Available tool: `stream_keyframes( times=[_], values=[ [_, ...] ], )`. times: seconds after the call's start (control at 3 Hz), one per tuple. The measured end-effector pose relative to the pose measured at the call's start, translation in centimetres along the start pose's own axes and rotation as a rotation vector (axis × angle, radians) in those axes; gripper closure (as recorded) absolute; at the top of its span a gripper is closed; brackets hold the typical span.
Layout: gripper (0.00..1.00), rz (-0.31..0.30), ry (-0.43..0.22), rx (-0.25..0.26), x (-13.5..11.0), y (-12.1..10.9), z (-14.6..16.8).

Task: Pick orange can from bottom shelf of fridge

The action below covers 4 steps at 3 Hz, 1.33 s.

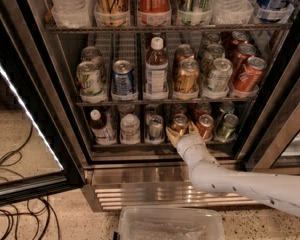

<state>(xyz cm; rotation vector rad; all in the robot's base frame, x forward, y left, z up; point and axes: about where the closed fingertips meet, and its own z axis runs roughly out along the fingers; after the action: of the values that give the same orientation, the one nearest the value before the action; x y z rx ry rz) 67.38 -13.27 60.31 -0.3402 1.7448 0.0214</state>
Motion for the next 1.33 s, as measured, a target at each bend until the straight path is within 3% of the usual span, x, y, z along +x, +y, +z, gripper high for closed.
stream_keyframes(
  times=[0.33, 1.33],
  values=[
    [0.35, -0.012, -0.001, -0.002, -0.2, 0.05, 1.09],
    [0.99, -0.019, -0.014, -0.012, -0.85, 0.5, 1.9]
  ],
)
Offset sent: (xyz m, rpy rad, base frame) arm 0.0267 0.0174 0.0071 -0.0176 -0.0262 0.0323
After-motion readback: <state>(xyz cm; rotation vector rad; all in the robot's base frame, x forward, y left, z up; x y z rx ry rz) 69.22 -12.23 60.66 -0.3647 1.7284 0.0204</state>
